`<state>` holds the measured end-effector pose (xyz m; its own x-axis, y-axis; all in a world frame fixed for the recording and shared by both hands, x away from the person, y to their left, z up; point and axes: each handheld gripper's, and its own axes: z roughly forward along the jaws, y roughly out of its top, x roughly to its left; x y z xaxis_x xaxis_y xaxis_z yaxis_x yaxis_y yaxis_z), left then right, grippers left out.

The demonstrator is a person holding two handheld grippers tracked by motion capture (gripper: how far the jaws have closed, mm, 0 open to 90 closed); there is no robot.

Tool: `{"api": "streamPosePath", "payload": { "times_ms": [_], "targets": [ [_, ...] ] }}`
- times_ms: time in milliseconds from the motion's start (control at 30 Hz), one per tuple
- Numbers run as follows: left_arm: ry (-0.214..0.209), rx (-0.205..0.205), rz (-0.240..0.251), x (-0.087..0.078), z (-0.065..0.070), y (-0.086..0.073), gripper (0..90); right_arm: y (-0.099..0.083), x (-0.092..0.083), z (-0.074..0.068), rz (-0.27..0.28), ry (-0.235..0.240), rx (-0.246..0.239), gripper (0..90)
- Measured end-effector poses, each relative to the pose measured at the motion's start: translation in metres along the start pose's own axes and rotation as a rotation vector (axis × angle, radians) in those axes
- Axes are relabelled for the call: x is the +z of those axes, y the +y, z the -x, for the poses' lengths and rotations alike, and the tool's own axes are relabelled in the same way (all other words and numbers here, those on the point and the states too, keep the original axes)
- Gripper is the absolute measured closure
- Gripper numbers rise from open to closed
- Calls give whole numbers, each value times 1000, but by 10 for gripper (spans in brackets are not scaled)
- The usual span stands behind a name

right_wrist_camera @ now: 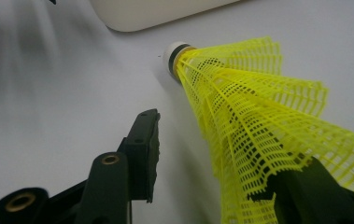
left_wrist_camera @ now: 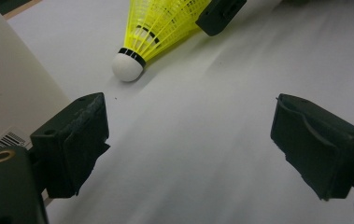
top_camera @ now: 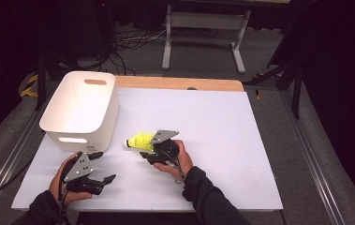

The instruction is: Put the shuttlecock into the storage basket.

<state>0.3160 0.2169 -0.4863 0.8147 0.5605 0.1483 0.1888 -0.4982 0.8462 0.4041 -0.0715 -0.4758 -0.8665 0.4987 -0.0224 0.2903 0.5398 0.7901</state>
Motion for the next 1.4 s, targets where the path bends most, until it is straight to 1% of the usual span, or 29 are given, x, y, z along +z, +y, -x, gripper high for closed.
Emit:
{"api": "streamPosePath", "payload": {
  "times_ms": [33,67,100,167,200,233,267,300,333,367,433,467,533,567,700,800,833,900,967,1133,1167,1233,1300,1333,1400],
  "targets": [
    [2,0,0,0,0,0,123,1,1,0,0,8,-8,556],
    [-1,-5,0,0,-1,0,123,2,2,0,-6,2,-19,567],
    [0,-1,-9,1,-1,0,123,4,3,-1,-16,-5,-42,569],
    [1,4,-10,2,-1,1,123,6,4,-1,-25,-13,-64,576],
    [-1,7,-13,3,-1,1,123,7,5,-2,-36,-30,-72,582],
    [1,9,-15,3,-1,1,122,7,6,-1,-39,-32,-75,585],
    [-3,1,-15,4,-1,0,123,8,7,-2,-42,-33,-71,590],
    [-4,1,-18,4,-1,0,122,10,9,-2,-47,-47,-75,593],
    [-3,1,-17,3,-1,0,123,11,10,-2,-54,-56,-73,613],
    [-7,-1,-14,3,-1,0,123,12,11,-3,-54,-62,-81,644],
    [-7,-1,-15,3,-1,0,123,14,12,-3,-65,-93,-84,712],
    [-7,-1,-15,3,-1,0,123,14,12,-3,-65,-93,-84,712],
    [-4,2,-17,4,-1,-1,123,16,15,-3,-73,-121,-85,793],
    [-7,-4,-17,5,0,-1,123,16,16,-2,-70,-110,-86,822],
    [-3,-4,-15,4,0,-1,123,18,19,-3,-72,-132,-85,870],
    [2,3,-21,4,-2,-1,123,18,20,-3,-73,-133,-89,873],
    [0,-6,-18,4,-1,-1,123,17,19,-3,-71,-127,-84,873],
    [-2,-5,-16,4,-3,-1,120,17,18,-3,-65,-125,-79,874],
    [1,-16,-15,4,-3,-2,116,17,17,-3,-60,-116,-71,880],
    [7,-17,-18,6,-5,0,112,14,14,-5,-51,-106,-61,882],
    [7,-11,-24,7,-6,1,112,14,14,-5,-49,-104,-60,882],
    [11,-13,-34,8,-5,2,112,13,13,-6,-48,-99,-66,881],
    [5,-14,-37,9,-6,1,113,13,13,-5,-50,-74,-58,866],
    [8,-11,-39,9,-6,1,112,13,13,-5,-48,-70,-55,853],
    [1,-17,-30,8,-6,1,112,12,13,-3,-32,-65,-31,828]
  ]
}}
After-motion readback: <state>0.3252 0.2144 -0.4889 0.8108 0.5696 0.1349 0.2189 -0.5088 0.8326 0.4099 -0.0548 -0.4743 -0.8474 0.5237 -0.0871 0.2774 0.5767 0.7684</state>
